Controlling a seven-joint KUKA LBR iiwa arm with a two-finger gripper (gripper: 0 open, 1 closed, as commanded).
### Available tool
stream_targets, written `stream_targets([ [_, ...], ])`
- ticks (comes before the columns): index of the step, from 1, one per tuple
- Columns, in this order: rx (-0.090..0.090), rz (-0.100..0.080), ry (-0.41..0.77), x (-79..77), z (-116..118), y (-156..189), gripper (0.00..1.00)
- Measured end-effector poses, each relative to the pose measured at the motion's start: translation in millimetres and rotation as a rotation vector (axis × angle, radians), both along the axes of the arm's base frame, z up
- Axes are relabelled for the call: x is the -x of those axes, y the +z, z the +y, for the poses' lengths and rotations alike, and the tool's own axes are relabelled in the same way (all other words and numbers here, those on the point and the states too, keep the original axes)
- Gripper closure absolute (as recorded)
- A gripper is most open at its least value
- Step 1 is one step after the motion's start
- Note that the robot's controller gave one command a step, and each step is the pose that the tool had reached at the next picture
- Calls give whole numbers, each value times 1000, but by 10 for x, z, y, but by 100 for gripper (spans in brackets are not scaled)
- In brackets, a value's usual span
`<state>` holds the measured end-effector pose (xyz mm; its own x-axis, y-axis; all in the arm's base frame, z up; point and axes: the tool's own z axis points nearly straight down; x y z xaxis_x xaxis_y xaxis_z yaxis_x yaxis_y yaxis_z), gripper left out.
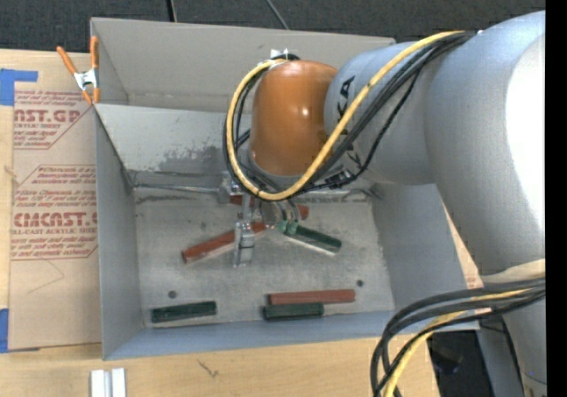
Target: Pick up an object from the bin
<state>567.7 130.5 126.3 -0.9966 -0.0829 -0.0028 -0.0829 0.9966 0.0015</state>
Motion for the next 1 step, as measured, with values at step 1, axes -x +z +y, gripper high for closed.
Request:
stream_targets([
  [1, 0, 2, -52, 121, -14, -574, 0],
])
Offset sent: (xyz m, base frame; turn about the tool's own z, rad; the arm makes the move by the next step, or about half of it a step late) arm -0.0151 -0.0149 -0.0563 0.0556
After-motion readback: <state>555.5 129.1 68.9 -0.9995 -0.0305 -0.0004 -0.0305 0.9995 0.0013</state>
